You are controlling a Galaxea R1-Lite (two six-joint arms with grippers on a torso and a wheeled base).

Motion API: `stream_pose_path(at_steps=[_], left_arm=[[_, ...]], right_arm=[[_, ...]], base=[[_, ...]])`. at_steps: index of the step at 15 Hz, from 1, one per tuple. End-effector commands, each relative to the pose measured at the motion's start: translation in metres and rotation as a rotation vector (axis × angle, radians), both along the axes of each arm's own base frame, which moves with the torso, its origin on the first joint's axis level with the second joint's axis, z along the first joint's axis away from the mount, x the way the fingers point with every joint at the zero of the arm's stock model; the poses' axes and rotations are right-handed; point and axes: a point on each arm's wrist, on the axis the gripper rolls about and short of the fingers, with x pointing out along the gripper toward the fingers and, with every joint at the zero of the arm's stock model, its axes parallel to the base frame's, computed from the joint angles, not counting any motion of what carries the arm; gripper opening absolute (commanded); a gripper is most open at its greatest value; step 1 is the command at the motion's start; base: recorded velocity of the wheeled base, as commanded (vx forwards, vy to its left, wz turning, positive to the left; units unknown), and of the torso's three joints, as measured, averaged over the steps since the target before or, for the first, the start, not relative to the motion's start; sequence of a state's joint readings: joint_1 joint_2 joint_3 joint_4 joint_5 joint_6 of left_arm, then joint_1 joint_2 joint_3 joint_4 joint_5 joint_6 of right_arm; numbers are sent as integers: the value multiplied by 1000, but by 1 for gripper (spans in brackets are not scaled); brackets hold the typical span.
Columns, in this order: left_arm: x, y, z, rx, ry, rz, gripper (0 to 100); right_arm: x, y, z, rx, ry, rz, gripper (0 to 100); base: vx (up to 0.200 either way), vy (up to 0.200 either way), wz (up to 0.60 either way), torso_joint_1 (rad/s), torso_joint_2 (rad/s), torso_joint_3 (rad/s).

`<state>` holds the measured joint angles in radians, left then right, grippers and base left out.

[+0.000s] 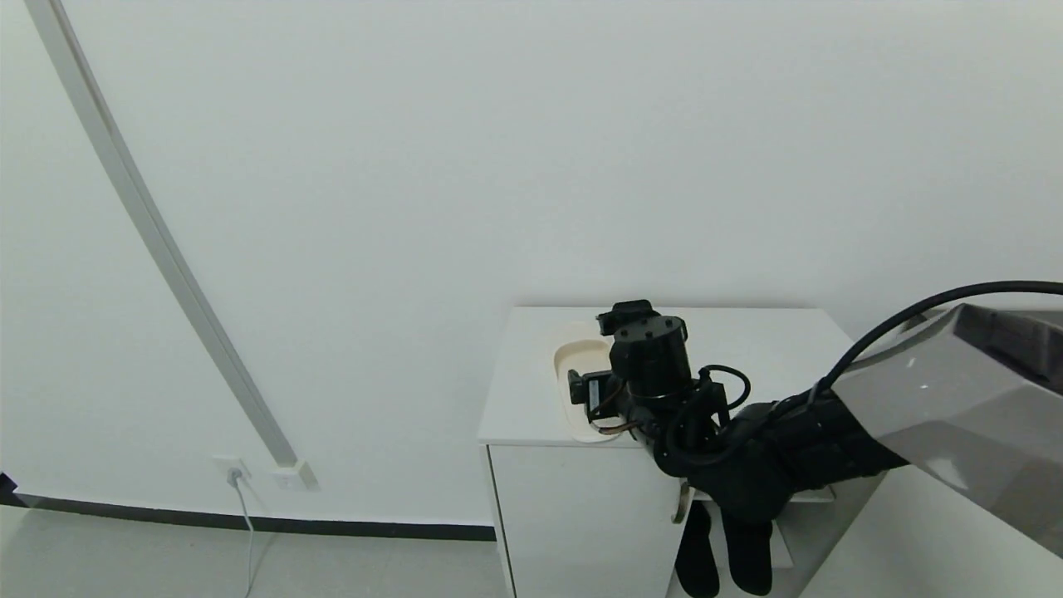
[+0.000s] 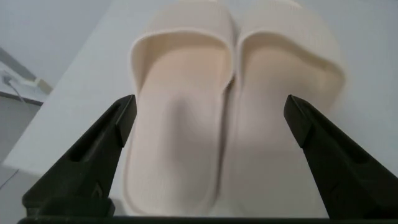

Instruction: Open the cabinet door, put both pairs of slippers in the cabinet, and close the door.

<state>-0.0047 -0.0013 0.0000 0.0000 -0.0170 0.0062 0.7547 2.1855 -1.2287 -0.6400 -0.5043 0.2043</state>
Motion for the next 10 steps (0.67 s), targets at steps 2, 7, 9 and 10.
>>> stream_pose_path(at_steps=[2, 7, 9, 10], left_arm=[[0, 0, 0, -2, 1, 0, 0], [0, 0, 0, -5, 1, 0, 0], [0, 0, 0, -5, 1, 0, 0], [0, 0, 0, -5, 1, 0, 0]], right_arm=[[13, 4, -23, -25, 28, -11, 100], [40, 2, -30, -3, 7, -50, 100], [54, -1, -31, -2, -10, -66, 100], [58, -1, -31, -10, -16, -69, 100]], base=[[0, 0, 0, 0, 0, 0], [0, 0, 0, 0, 0, 0], [0, 0, 0, 0, 0, 0], [0, 0, 0, 0, 0, 0]])
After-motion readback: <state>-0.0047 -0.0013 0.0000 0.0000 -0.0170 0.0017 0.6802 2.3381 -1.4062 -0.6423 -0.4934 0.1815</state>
